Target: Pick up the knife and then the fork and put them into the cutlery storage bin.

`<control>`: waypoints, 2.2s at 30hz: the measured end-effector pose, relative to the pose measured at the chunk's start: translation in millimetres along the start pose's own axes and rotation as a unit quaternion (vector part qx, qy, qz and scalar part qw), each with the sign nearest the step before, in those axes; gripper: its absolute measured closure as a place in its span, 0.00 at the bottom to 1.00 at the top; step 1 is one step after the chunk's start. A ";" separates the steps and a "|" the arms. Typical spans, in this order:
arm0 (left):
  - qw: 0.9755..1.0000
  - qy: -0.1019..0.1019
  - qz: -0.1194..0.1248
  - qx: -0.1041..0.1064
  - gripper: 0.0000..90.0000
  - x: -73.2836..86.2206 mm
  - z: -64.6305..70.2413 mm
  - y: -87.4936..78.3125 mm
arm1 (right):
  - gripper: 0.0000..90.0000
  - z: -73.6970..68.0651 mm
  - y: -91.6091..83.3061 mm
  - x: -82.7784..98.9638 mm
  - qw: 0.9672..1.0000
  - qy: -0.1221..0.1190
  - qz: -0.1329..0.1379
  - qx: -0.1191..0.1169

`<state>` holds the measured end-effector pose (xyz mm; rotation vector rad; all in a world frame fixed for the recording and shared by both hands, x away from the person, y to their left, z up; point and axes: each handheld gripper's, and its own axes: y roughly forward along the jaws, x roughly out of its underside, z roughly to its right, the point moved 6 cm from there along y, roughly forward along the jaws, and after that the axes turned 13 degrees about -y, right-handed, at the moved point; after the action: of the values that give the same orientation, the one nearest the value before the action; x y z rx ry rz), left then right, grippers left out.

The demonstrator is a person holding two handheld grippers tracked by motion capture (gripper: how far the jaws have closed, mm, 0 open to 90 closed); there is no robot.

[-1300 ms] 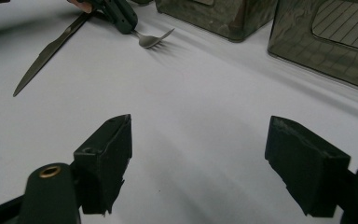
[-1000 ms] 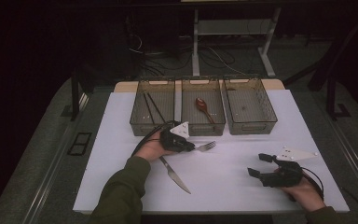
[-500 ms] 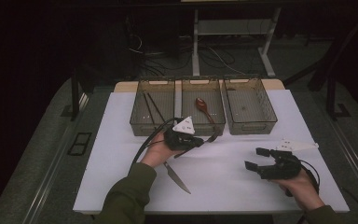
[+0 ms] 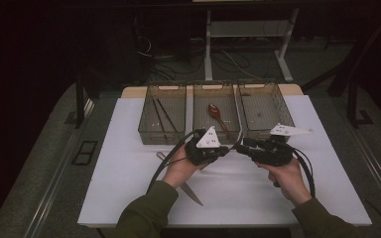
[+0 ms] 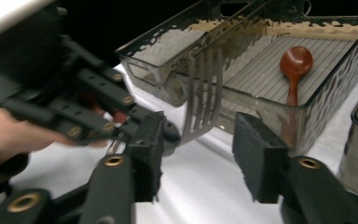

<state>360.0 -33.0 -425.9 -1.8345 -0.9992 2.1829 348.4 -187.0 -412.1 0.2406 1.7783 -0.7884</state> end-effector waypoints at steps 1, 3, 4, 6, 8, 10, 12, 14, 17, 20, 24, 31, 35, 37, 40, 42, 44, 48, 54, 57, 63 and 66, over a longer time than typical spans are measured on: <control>1.000 0.001 0.002 -0.002 0.95 -1.9 0.7 -0.5 | 0.63 1.0 3.7 -1.3 1.000 0.003 0.001 0.003; 1.000 0.002 0.005 -0.007 0.95 -4.2 1.8 -0.6 | 0.69 1.7 9.4 -3.6 1.000 0.010 0.004 0.000; 1.000 0.001 0.007 -0.009 0.95 -4.7 2.0 -0.4 | 0.74 1.7 11.3 -4.9 1.000 0.015 0.007 -0.003; 1.000 -0.002 0.009 -0.013 0.95 -5.0 0.9 -0.3 | 0.77 1.4 13.5 -7.9 1.000 0.018 0.014 -0.001; 1.000 -0.009 0.016 -0.012 0.94 -5.7 0.2 -0.5 | 0.80 1.5 14.3 -10.4 1.000 0.018 0.014 0.001; 1.000 -0.013 0.018 -0.013 0.94 -6.6 -0.3 -0.9 | 0.81 2.9 14.8 -12.2 1.000 0.018 0.016 0.006; 0.999 -0.020 0.024 -0.010 0.93 -7.4 -0.7 -1.1 | 0.83 4.7 15.9 -13.6 1.000 0.020 0.018 0.010; 0.999 -0.028 0.029 -0.001 0.91 -8.5 0.2 -1.1 | 0.93 6.5 16.5 -14.7 0.999 0.019 0.020 0.020; 0.999 -0.028 0.031 -0.005 0.88 -8.5 0.7 -0.7 | 0.94 8.1 17.7 -18.1 0.999 0.026 0.028 0.011; 0.998 -0.044 0.041 0.001 0.81 -8.6 -1.1 -6.0 | 0.94 11.3 18.4 -21.5 0.999 0.019 0.027 0.019; 0.996 -0.070 0.049 0.001 0.72 -4.0 -6.2 -19.1 | 0.94 23.8 12.5 -31.6 0.999 0.026 0.025 0.028; 0.994 -0.096 0.046 -0.009 0.58 18.9 -10.4 -41.8 | 0.94 55.5 -7.5 -55.8 0.998 0.026 0.023 0.056; 0.993 -0.108 0.040 -0.014 0.51 34.7 -12.3 -53.9 | 0.94 73.4 -23.7 -68.0 0.997 0.027 0.030 0.070; 0.992 -0.119 0.039 -0.018 0.49 42.1 -12.7 -59.4 | 0.94 83.1 -32.0 -73.2 0.996 0.026 0.034 0.080; 0.990 -0.135 0.036 -0.018 0.43 52.1 -12.5 -67.6 | 0.94 97.1 -44.0 -80.8 0.994 0.027 0.039 0.097; 0.988 -0.146 0.035 -0.018 0.39 59.0 -11.8 -71.6 | 0.94 106.9 -50.5 -84.6 0.993 0.023 0.036 0.112; 0.988 -0.153 0.031 -0.018 0.35 66.3 -11.2 -76.5 | 0.94 117.8 -56.3 -87.2 0.991 0.020 0.031 0.127; 0.987 -0.160 0.027 -0.023 0.31 79.9 -10.8 -86.9 | 0.94 138.9 -65.8 -90.0 0.988 0.021 0.021 0.153; 0.985 -0.170 0.031 -0.028 0.18 93.3 -9.4 -98.1 | 0.94 160.5 -54.3 -78.6 0.985 0.029 -0.014 0.168; 0.984 -0.174 0.028 -0.031 0.14 100.6 -9.2 -101.9 | 0.94 166.0 -39.8 -68.2 0.985 0.037 -0.036 0.163; 0.982 -0.181 0.026 -0.037 0.07 106.8 -11.3 -105.1 | 0.94 172.6 -16.2 -50.8 0.986 0.048 -0.071 0.143; 0.983 -0.180 0.027 -0.035 0.07 106.0 -10.9 -104.7 | 0.94 176.6 -8.8 -45.6 0.986 0.052 -0.077 0.137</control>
<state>309.8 104.2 -457.5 -1.5390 -1.1115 2.6050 496.3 -292.7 -395.0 0.3345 1.7987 -1.1514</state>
